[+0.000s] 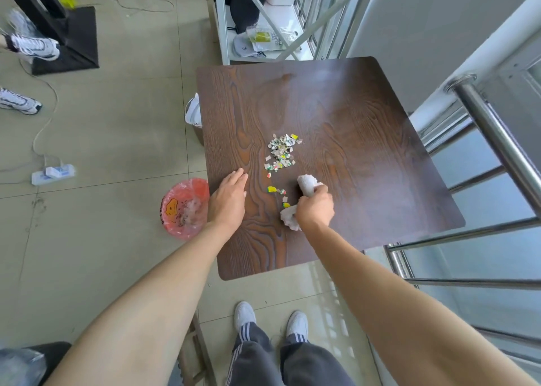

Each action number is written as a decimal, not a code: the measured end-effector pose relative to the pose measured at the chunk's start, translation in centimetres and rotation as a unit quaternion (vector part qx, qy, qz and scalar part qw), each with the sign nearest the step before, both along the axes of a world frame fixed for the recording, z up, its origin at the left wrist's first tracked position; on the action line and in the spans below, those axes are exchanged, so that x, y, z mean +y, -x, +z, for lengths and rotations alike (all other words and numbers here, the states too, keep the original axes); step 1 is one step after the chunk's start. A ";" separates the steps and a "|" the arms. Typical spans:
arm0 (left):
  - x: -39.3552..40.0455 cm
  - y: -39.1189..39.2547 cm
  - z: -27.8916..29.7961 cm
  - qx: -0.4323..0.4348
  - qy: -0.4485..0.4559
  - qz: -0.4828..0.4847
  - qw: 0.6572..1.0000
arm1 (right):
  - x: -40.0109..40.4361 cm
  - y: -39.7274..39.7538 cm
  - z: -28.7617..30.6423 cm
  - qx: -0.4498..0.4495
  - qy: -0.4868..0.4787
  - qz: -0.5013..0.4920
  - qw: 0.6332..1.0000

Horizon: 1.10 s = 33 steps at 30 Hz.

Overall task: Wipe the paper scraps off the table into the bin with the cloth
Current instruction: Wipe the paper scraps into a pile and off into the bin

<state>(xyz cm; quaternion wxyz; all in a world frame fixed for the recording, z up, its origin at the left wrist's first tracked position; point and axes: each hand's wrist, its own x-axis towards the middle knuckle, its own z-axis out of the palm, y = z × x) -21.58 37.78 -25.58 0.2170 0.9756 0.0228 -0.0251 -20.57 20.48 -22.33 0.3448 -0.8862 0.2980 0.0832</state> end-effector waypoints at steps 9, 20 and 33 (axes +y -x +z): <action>1.1 -0.4 0.1 -0.011 0.025 0.001 1.000 | 5.7 -3.5 -0.2 -0.024 -0.105 -0.149 0.983; 1.1 -0.6 -0.1 -0.003 0.002 -0.002 1.000 | 9.5 -10.8 -0.4 -0.056 -0.228 -0.190 0.953; 0.9 -1.4 -0.2 -0.013 0.002 -0.004 1.000 | -0.5 -14.1 1.0 -0.076 -0.003 -0.079 0.994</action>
